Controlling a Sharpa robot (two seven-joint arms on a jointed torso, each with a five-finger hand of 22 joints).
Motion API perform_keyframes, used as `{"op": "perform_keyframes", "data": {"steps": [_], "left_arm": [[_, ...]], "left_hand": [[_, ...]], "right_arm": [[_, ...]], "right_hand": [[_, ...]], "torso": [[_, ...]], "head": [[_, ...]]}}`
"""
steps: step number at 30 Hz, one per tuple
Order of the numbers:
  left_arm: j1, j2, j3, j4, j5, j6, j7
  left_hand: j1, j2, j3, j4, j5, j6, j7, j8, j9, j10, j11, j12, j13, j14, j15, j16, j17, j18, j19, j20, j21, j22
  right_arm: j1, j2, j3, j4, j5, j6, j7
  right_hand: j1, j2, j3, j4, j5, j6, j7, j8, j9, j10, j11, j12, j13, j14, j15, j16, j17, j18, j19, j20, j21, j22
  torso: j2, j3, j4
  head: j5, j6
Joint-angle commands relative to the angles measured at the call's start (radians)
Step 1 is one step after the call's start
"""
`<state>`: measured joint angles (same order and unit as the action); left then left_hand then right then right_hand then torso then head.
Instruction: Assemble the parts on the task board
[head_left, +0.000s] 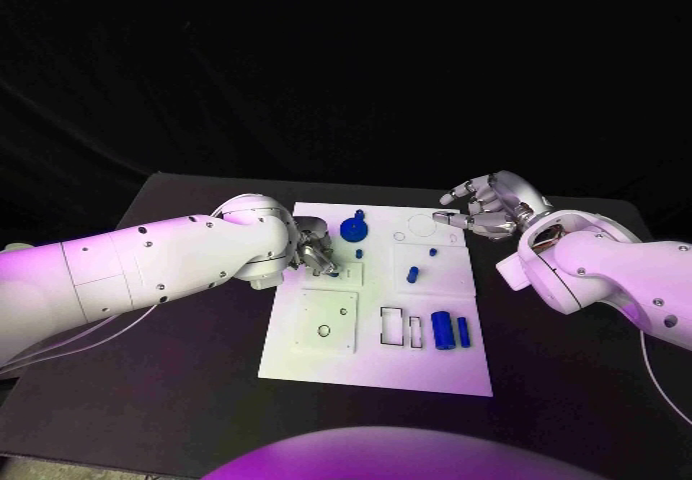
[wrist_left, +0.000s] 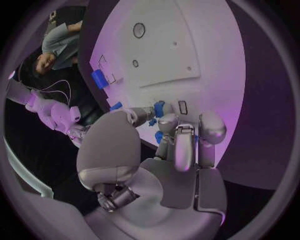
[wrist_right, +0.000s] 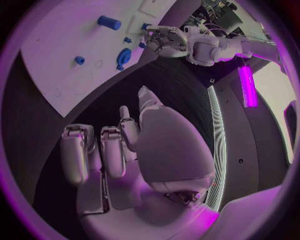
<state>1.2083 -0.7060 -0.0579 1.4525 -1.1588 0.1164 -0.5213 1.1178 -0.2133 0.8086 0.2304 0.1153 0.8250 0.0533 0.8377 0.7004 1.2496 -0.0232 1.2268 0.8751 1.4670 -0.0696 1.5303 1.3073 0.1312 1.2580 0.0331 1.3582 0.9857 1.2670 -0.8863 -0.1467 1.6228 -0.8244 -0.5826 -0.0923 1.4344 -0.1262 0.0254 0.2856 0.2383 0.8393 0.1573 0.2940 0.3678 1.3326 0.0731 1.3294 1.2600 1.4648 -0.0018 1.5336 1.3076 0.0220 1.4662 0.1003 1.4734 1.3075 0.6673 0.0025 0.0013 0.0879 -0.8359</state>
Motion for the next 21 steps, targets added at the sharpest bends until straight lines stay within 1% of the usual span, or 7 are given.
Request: {"op": "perform_keyframes", "data": {"steps": [1, 9, 14, 21], "left_arm": [[-0.001, 0.004, -0.001, 0.000, 0.002, 0.023, 0.001], [-0.001, 0.008, -0.001, -0.006, 0.006, 0.025, 0.001], [-0.001, 0.011, -0.001, -0.009, 0.009, 0.027, 0.001], [0.000, 0.014, -0.001, -0.014, 0.011, 0.031, 0.000]], "left_hand": [[-0.017, 0.000, 0.155, -0.150, -0.004, 0.013, -0.006, 0.004, -0.001, 0.008, 0.000, 0.004, 0.003, 0.074, -0.009, 0.006, 0.142, -0.020, 0.007, 0.000, 0.005, 0.002], [-0.043, -0.001, 0.148, -0.141, -0.004, 0.018, -0.010, 0.002, 0.000, 0.011, -0.003, 0.005, 0.006, 0.074, -0.012, 0.006, 0.142, -0.021, 0.010, -0.002, 0.006, 0.007], [-0.075, -0.004, 0.136, -0.128, -0.007, 0.025, -0.014, -0.002, 0.001, 0.014, -0.006, 0.006, 0.009, 0.074, -0.015, 0.005, 0.142, -0.022, 0.012, -0.004, 0.006, 0.009], [-0.094, -0.008, 0.126, -0.120, -0.010, 0.030, -0.015, -0.005, 0.001, 0.014, -0.007, 0.006, 0.011, 0.074, -0.016, 0.005, 0.142, -0.022, 0.013, -0.005, 0.005, 0.008]], "right_arm": [[-0.001, 0.001, 0.000, 0.000, -0.011, 0.016, 0.003], [-0.003, 0.002, 0.000, -0.001, -0.011, 0.017, 0.003], [-0.004, 0.002, 0.000, -0.001, -0.011, 0.017, 0.003], [-0.004, 0.002, 0.000, -0.002, -0.011, 0.018, 0.003]], "right_hand": [[-0.003, 0.004, -0.003, 0.004, 0.005, 0.004, 0.000, 0.005, -0.001, -0.005, 0.001, -0.006, -0.001, 0.078, 0.003, -0.004, 0.139, 0.006, 0.044, 0.006, -0.006, 0.193], [-0.005, 0.004, -0.004, 0.004, 0.006, 0.004, 0.000, 0.006, -0.002, -0.005, 0.001, -0.007, -0.002, 0.078, 0.003, -0.004, 0.139, 0.007, 0.044, 0.006, -0.007, 0.193], [-0.006, 0.005, -0.004, 0.004, 0.006, 0.004, 0.000, 0.006, -0.002, -0.005, 0.001, -0.006, -0.002, 0.078, 0.003, -0.004, 0.140, 0.007, 0.043, 0.006, -0.007, 0.192], [-0.007, 0.005, -0.004, 0.004, 0.006, 0.004, 0.000, 0.006, -0.002, -0.005, 0.001, -0.006, -0.002, 0.078, 0.003, -0.004, 0.140, 0.007, 0.043, 0.006, -0.007, 0.193]], "torso": [[0.000, 0.0004, 0.0003], [0.000, 0.0001, 0.0003], [0.000, -0.0004, 0.0004], [0.000, -0.0005, 0.0002]], "head": [[-0.001, -0.001], [-0.002, -0.003], [-0.003, -0.005], [-0.003, -0.006]]}}
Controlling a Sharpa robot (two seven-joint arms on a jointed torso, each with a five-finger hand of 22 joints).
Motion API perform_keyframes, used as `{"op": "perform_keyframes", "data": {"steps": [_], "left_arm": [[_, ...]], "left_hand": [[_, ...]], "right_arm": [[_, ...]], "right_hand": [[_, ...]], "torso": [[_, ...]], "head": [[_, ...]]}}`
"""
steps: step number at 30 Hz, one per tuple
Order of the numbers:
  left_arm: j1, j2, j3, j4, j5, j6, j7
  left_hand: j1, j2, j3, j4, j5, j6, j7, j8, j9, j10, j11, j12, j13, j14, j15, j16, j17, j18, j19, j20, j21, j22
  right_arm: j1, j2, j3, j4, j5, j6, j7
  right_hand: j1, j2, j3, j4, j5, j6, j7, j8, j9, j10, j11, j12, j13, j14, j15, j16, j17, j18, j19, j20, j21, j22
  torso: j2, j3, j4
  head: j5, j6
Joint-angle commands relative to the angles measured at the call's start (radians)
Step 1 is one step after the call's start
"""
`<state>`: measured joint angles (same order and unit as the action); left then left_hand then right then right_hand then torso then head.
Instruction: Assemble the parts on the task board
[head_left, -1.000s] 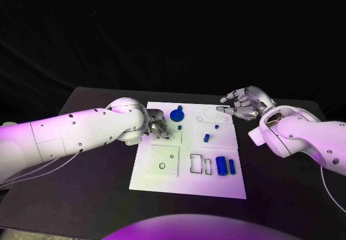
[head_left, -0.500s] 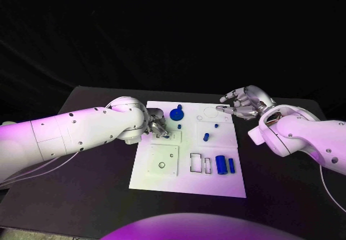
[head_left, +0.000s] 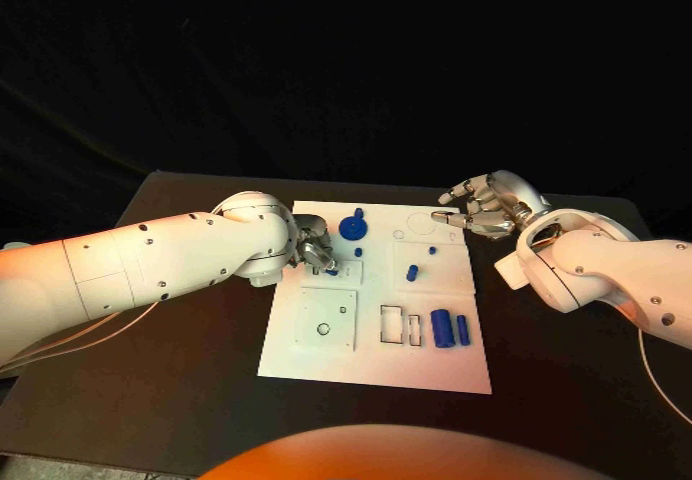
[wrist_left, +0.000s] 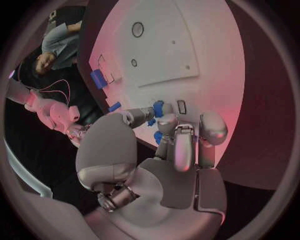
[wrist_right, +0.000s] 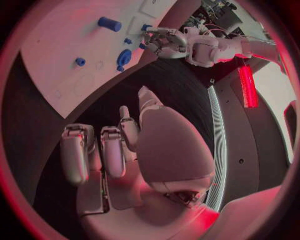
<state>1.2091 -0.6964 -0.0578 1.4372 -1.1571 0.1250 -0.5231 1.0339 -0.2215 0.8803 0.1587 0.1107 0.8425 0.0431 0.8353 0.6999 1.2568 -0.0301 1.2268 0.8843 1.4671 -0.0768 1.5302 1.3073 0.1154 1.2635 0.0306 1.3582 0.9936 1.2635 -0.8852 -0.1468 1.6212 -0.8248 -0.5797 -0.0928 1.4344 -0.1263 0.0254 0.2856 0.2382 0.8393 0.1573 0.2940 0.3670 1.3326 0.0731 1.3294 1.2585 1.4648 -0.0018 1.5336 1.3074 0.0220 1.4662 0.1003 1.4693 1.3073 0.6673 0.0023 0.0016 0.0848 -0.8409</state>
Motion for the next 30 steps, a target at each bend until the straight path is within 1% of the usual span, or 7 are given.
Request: {"op": "perform_keyframes", "data": {"steps": [1, 9, 13, 23, 25, 30], "left_arm": [[-0.001, 0.005, -0.001, 0.000, 0.010, 0.022, 0.002], [-0.001, 0.008, -0.001, -0.004, 0.011, 0.023, 0.002], [-0.001, 0.010, -0.001, -0.007, 0.011, 0.025, 0.002], [-0.001, 0.012, -0.001, -0.010, 0.011, 0.029, 0.002], [-0.001, 0.012, -0.001, -0.011, 0.011, 0.029, 0.002], [-0.001, 0.013, -0.001, -0.013, 0.012, 0.030, 0.002]], "left_hand": [[-0.013, -0.001, 0.053, -0.047, -0.006, 0.013, -0.005, -0.004, 0.001, 0.007, -0.001, 0.006, 0.001, 0.074, -0.009, 0.005, 0.143, -0.006, 0.007, -0.003, 0.005, 0.000], [-0.044, -0.007, 0.032, -0.027, -0.011, 0.021, -0.007, -0.010, 0.000, 0.007, -0.002, 0.006, 0.004, 0.074, -0.010, 0.005, 0.143, -0.006, 0.008, -0.004, 0.004, 0.000], [-0.066, -0.008, 0.009, -0.008, -0.014, 0.028, -0.007, -0.015, 0.000, 0.007, -0.002, 0.007, 0.006, 0.074, -0.010, 0.005, 0.143, -0.007, 0.010, -0.005, 0.004, 0.002], [-0.085, -0.003, -0.025, 0.017, -0.015, 0.035, -0.007, -0.022, -0.001, 0.010, -0.002, 0.010, 0.013, 0.075, -0.010, 0.005, 0.143, -0.007, 0.012, -0.005, 0.004, 0.006], [-0.085, -0.003, -0.025, 0.017, -0.015, 0.035, -0.007, -0.022, -0.001, 0.010, -0.002, 0.010, 0.013, 0.075, -0.010, 0.005, 0.143, -0.007, 0.012, -0.005, 0.004, 0.006], [-0.095, 0.001, -0.042, 0.033, -0.016, 0.039, -0.006, -0.025, -0.001, 0.011, -0.001, 0.011, 0.017, 0.075, -0.010, 0.005, 0.144, -0.008, 0.013, -0.005, 0.004, 0.006]], "right_arm": [[-0.001, 0.001, 0.000, 0.000, -0.011, 0.015, 0.003], [-0.002, 0.001, 0.000, 0.000, -0.011, 0.016, 0.003], [-0.003, 0.000, 0.000, 0.000, -0.011, 0.016, 0.003], [-0.003, 0.000, 0.000, -0.001, -0.011, 0.017, 0.004], [-0.003, 0.000, 0.000, -0.001, -0.011, 0.017, 0.004], [-0.004, 0.000, 0.000, -0.001, -0.011, 0.018, 0.003]], "right_hand": [[-0.007, 0.005, -0.004, 0.004, 0.006, 0.004, 0.000, 0.006, -0.001, -0.005, 0.001, -0.006, -0.001, 0.078, 0.003, -0.004, 0.140, 0.007, 0.044, 0.006, -0.003, 0.193], [-0.008, 0.005, -0.004, 0.004, 0.006, 0.004, 0.000, 0.006, -0.001, -0.005, 0.001, -0.006, 0.000, 0.078, 0.003, -0.004, 0.139, 0.007, 0.043, 0.006, -0.004, 0.192], [-0.009, 0.005, -0.005, 0.004, 0.006, 0.004, 0.000, 0.006, -0.001, -0.005, 0.001, -0.006, -0.001, 0.078, 0.003, -0.004, 0.139, 0.007, 0.043, 0.006, -0.004, 0.192], [-0.013, 0.006, -0.006, 0.005, 0.005, 0.004, 0.000, 0.006, -0.001, -0.004, 0.001, -0.006, 0.000, 0.078, 0.003, -0.004, 0.139, 0.007, 0.043, 0.006, -0.004, 0.192], [-0.013, 0.006, -0.006, 0.005, 0.005, 0.004, 0.000, 0.006, -0.001, -0.004, 0.001, -0.006, 0.000, 0.078, 0.003, -0.004, 0.139, 0.007, 0.043, 0.006, -0.004, 0.192], [-0.013, 0.006, -0.006, 0.005, 0.005, 0.004, 0.000, 0.006, -0.001, -0.004, 0.001, -0.006, 0.000, 0.078, 0.003, -0.004, 0.139, 0.007, 0.043, 0.006, -0.004, 0.192]], "torso": [[0.000, -0.0003, 0.0000], [0.000, -0.0001, 0.0002], [0.000, -0.0006, 0.0007], [0.000, -0.0005, 0.0005], [0.000, -0.0005, 0.0007], [0.000, -0.0003, 0.0011]], "head": [[-0.001, -0.001], [-0.002, -0.003], [-0.004, -0.005], [-0.004, -0.007], [-0.005, -0.007], [-0.005, -0.008]]}}
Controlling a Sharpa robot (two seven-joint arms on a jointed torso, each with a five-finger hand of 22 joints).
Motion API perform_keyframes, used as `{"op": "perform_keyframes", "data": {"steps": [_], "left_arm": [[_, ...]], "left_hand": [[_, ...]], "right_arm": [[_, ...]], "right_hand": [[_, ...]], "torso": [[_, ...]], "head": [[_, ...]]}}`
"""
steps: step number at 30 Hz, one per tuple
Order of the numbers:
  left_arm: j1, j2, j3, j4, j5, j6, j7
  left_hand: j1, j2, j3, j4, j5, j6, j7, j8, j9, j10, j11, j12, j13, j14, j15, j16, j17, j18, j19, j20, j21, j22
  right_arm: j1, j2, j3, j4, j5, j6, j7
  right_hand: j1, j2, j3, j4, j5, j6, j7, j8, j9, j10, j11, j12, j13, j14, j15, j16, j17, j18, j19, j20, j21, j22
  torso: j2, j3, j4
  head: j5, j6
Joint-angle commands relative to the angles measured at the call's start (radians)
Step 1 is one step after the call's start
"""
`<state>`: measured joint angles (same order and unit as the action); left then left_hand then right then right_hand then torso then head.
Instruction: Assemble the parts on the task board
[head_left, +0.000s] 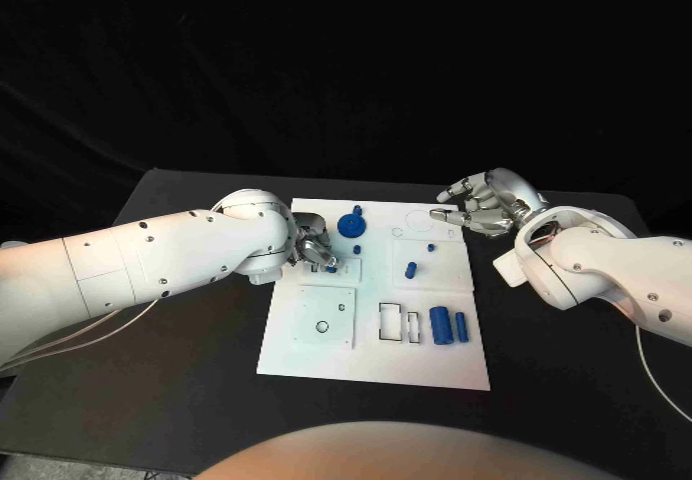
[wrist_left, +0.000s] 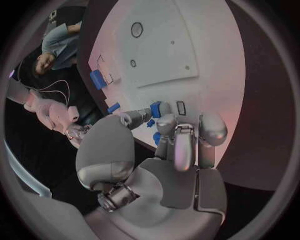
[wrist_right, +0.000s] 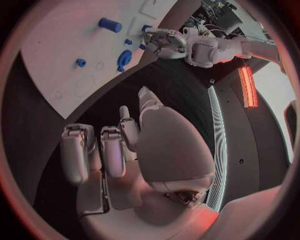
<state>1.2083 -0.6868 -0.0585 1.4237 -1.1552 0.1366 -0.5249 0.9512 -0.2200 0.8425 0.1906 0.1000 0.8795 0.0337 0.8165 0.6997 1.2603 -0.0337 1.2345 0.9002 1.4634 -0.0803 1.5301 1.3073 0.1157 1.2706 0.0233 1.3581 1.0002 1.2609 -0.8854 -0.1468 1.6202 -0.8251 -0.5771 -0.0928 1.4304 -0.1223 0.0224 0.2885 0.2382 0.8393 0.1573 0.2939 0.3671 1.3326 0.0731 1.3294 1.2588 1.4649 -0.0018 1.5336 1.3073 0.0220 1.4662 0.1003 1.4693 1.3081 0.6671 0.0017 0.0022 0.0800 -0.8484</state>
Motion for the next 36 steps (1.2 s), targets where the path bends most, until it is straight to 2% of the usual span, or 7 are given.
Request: {"op": "perform_keyframes", "data": {"steps": [1, 11, 21, 36], "left_arm": [[0.000, 0.003, 0.000, 0.000, 0.010, 0.019, 0.003], [0.000, 0.004, 0.000, -0.005, 0.010, 0.019, 0.003], [0.000, 0.003, 0.000, -0.009, 0.010, 0.017, 0.004], [-0.001, 0.002, 0.002, -0.007, 0.012, 0.010, 0.006]], "left_hand": [[-0.014, 0.000, -0.007, 0.003, -0.005, 0.003, 0.003, -0.007, -0.001, 0.008, 0.002, 0.004, 0.002, 0.078, -0.006, 0.005, 0.144, -0.008, 0.007, 0.003, 0.005, 0.001], [-0.023, 0.005, -0.022, 0.020, -0.005, 0.006, 0.003, -0.010, -0.001, 0.008, 0.003, 0.004, 0.003, 0.078, -0.006, 0.005, 0.143, -0.008, 0.007, 0.003, 0.005, 0.001], [-0.049, 0.009, -0.087, 0.071, -0.005, 0.014, 0.005, -0.019, 0.000, 0.010, 0.004, 0.005, 0.007, 0.078, -0.005, 0.004, 0.144, -0.008, 0.008, 0.004, 0.004, 0.002], [-0.051, 0.010, -0.116, 0.089, -0.008, 0.016, 0.005, -0.021, 0.001, 0.011, 0.004, 0.006, 0.011, 0.078, -0.004, 0.004, 0.144, -0.008, 0.009, 0.004, 0.004, 0.002]], "right_arm": [[-0.001, 0.001, 0.000, 0.000, -0.011, 0.016, 0.003], [-0.001, 0.000, 0.000, 0.000, -0.011, 0.017, 0.003], [-0.002, -0.001, 0.000, -0.001, -0.011, 0.018, 0.003], [-0.005, -0.001, 0.000, -0.002, -0.011, 0.018, 0.004]], "right_hand": [[-0.009, 0.001, -0.003, 0.002, 0.005, 0.004, 0.000, 0.006, -0.001, -0.004, 0.001, -0.006, -0.001, 0.078, 0.003, -0.004, 0.139, 0.007, 0.043, 0.006, -0.004, 0.191], [-0.013, 0.002, -0.004, 0.003, 0.005, 0.004, 0.000, 0.007, -0.001, -0.005, 0.001, -0.007, -0.002, 0.078, 0.003, -0.005, 0.138, 0.007, 0.043, 0.006, -0.004, 0.191], [-0.021, 0.003, -0.007, 0.003, 0.004, 0.004, -0.001, 0.008, -0.002, -0.005, 0.001, -0.007, -0.002, 0.078, 0.003, -0.005, 0.138, 0.007, 0.043, 0.006, -0.005, 0.191], [-0.028, 0.004, -0.009, 0.004, 0.003, 0.004, -0.001, 0.009, -0.002, -0.005, 0.001, -0.007, -0.002, 0.078, 0.003, -0.005, 0.137, 0.007, 0.043, 0.006, -0.005, 0.191]], "torso": [[-0.001, 0.0002, 0.0004], [-0.001, 0.0006, -0.0005], [0.000, 0.0004, 0.0001], [-0.001, -0.0001, 0.0001]], "head": [[0.000, -0.001], [0.000, -0.002], [-0.001, -0.001], [-0.001, 0.000]]}}
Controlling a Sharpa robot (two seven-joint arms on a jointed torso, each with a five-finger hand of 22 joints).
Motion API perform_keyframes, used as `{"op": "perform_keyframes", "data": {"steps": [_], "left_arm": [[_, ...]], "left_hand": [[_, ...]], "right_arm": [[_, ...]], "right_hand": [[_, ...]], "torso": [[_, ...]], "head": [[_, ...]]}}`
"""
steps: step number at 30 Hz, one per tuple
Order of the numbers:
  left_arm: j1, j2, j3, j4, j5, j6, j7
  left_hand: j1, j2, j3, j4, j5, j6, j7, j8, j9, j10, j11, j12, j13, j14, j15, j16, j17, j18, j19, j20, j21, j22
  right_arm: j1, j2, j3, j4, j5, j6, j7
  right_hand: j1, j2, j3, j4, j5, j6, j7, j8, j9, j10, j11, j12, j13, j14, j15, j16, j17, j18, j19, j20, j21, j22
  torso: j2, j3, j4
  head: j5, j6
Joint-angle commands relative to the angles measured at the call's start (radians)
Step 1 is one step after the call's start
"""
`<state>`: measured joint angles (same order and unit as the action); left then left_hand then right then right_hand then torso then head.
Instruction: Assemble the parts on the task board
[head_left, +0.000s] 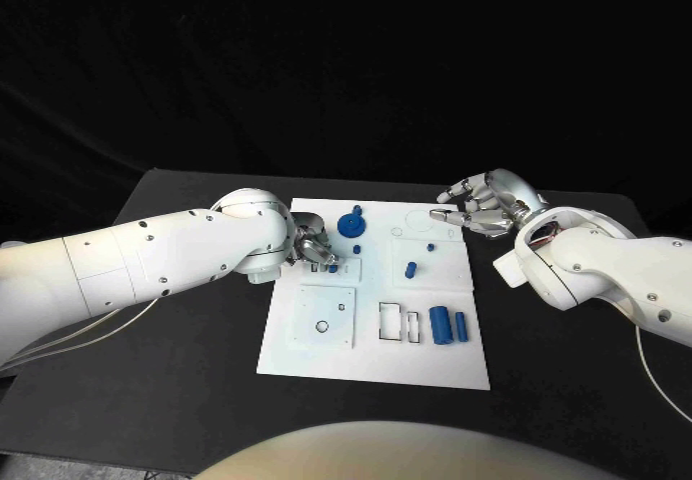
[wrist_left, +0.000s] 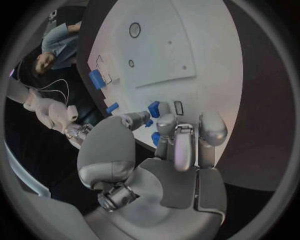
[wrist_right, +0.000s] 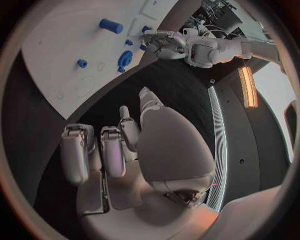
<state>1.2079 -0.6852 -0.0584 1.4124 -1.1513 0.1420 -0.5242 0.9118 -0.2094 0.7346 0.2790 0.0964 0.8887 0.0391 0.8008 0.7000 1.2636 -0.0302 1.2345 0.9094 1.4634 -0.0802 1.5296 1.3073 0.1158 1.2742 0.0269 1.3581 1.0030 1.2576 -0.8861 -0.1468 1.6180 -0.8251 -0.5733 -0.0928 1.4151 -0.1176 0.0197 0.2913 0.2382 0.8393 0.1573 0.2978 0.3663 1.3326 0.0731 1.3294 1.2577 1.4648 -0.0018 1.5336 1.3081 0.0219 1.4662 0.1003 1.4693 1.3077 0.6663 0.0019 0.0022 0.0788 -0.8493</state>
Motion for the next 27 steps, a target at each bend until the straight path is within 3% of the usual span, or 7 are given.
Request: {"op": "perform_keyframes", "data": {"steps": [1, 5, 10, 17, 22, 27], "left_arm": [[0.000, -0.001, 0.003, 0.006, 0.008, 0.003, 0.006], [0.000, -0.012, 0.008, 0.018, 0.018, -0.006, 0.007], [0.006, -0.029, 0.029, 0.039, 0.040, -0.017, 0.009], [0.038, -0.048, 0.059, 0.052, 0.069, -0.020, 0.011], [0.064, -0.042, 0.068, 0.001, 0.074, -0.002, 0.011], [0.075, -0.015, 0.071, -0.084, 0.077, 0.022, 0.018]], "left_hand": [[-0.011, -0.001, -0.011, 0.001, -0.004, 0.007, -0.001, -0.006, 0.001, 0.007, 0.001, 0.005, 0.001, 0.078, -0.005, 0.005, 0.144, -0.009, 0.005, 0.001, 0.004, 0.000], [-0.010, -0.002, -0.017, 0.003, -0.005, 0.007, -0.001, -0.007, 0.001, 0.006, 0.001, 0.004, -0.001, 0.078, -0.005, 0.005, 0.144, -0.008, 0.004, 0.001, 0.003, -0.003], [0.010, -0.007, -0.041, 0.002, -0.002, -0.004, 0.002, -0.015, 0.001, -0.013, 0.003, -0.014, -0.031, 0.078, -0.003, 0.004, 0.143, -0.006, -0.001, 0.001, -0.001, -0.012], [0.036, -0.010, -0.070, 0.004, 0.000, -0.022, 0.010, -0.034, -0.004, -0.034, 0.010, -0.030, -0.058, 0.076, 0.003, 0.002, 0.136, -0.002, -0.015, 0.004, -0.013, -0.035], [0.082, -0.009, -0.092, 0.006, 0.002, -0.067, 0.038, -0.090, -0.032, -0.075, 0.033, -0.053, -0.099, 0.066, 0.023, -0.008, 0.111, 0.003, -0.038, 0.017, -0.030, -0.068], [0.118, -0.014, -0.099, 0.005, 0.003, -0.107, 0.064, -0.144, -0.065, -0.109, 0.056, -0.069, -0.137, 0.063, 0.042, -0.010, 0.104, 0.005, -0.045, 0.033, -0.034, -0.076]], "right_arm": [[-0.001, 0.000, 0.000, 0.000, -0.011, 0.014, 0.004], [-0.003, 0.000, 0.000, 0.000, -0.011, 0.013, 0.005], [-0.004, 0.000, 0.000, -0.003, -0.011, 0.012, 0.005], [-0.004, 0.001, 0.000, -0.009, -0.011, 0.012, 0.005], [-0.005, 0.002, 0.000, -0.011, -0.011, 0.013, 0.005], [-0.005, 0.003, 0.000, -0.012, -0.011, 0.012, 0.005]], "right_hand": [[-0.012, -0.001, -0.007, 0.001, 0.003, 0.004, -0.001, 0.005, -0.001, -0.005, 0.000, -0.007, -0.001, 0.078, 0.003, -0.005, 0.136, 0.007, 0.043, 0.006, -0.005, 0.192], [-0.012, -0.001, -0.007, 0.001, 0.003, 0.004, -0.001, 0.005, -0.001, -0.005, 0.000, -0.007, -0.001, 0.078, 0.003, -0.005, 0.136, 0.007, 0.043, 0.006, -0.005, 0.192], [-0.015, 0.000, -0.007, 0.001, 0.003, 0.004, -0.001, 0.005, -0.001, -0.005, 0.000, -0.007, -0.002, 0.078, 0.003, -0.005, 0.136, 0.007, 0.042, 0.006, -0.006, 0.191], [-0.015, 0.000, -0.007, 0.001, 0.003, 0.004, -0.001, 0.005, -0.001, -0.005, 0.000, -0.007, -0.002, 0.078, 0.003, -0.005, 0.136, 0.007, 0.042, 0.006, -0.006, 0.191], [-0.015, 0.000, -0.007, 0.001, 0.003, 0.004, -0.001, 0.005, -0.001, -0.005, 0.000, -0.007, -0.002, 0.078, 0.003, -0.005, 0.136, 0.007, 0.042, 0.006, -0.006, 0.191], [-0.015, 0.000, -0.007, 0.001, 0.003, 0.004, -0.001, 0.005, -0.001, -0.005, 0.000, -0.007, -0.002, 0.078, 0.003, -0.005, 0.136, 0.007, 0.042, 0.006, -0.006, 0.191]], "torso": [[0.000, -0.0005, 0.0000], [-0.001, -0.0007, -0.0003], [-0.002, 0.0010, 0.0006], [-0.001, 0.0003, -0.0005], [-0.001, 0.0010, 0.0003], [0.001, -0.0005, 0.0004]], "head": [[0.001, 0.001], [0.000, 0.004], [0.001, 0.007], [0.002, 0.015], [0.002, 0.018], [0.003, 0.022]]}}
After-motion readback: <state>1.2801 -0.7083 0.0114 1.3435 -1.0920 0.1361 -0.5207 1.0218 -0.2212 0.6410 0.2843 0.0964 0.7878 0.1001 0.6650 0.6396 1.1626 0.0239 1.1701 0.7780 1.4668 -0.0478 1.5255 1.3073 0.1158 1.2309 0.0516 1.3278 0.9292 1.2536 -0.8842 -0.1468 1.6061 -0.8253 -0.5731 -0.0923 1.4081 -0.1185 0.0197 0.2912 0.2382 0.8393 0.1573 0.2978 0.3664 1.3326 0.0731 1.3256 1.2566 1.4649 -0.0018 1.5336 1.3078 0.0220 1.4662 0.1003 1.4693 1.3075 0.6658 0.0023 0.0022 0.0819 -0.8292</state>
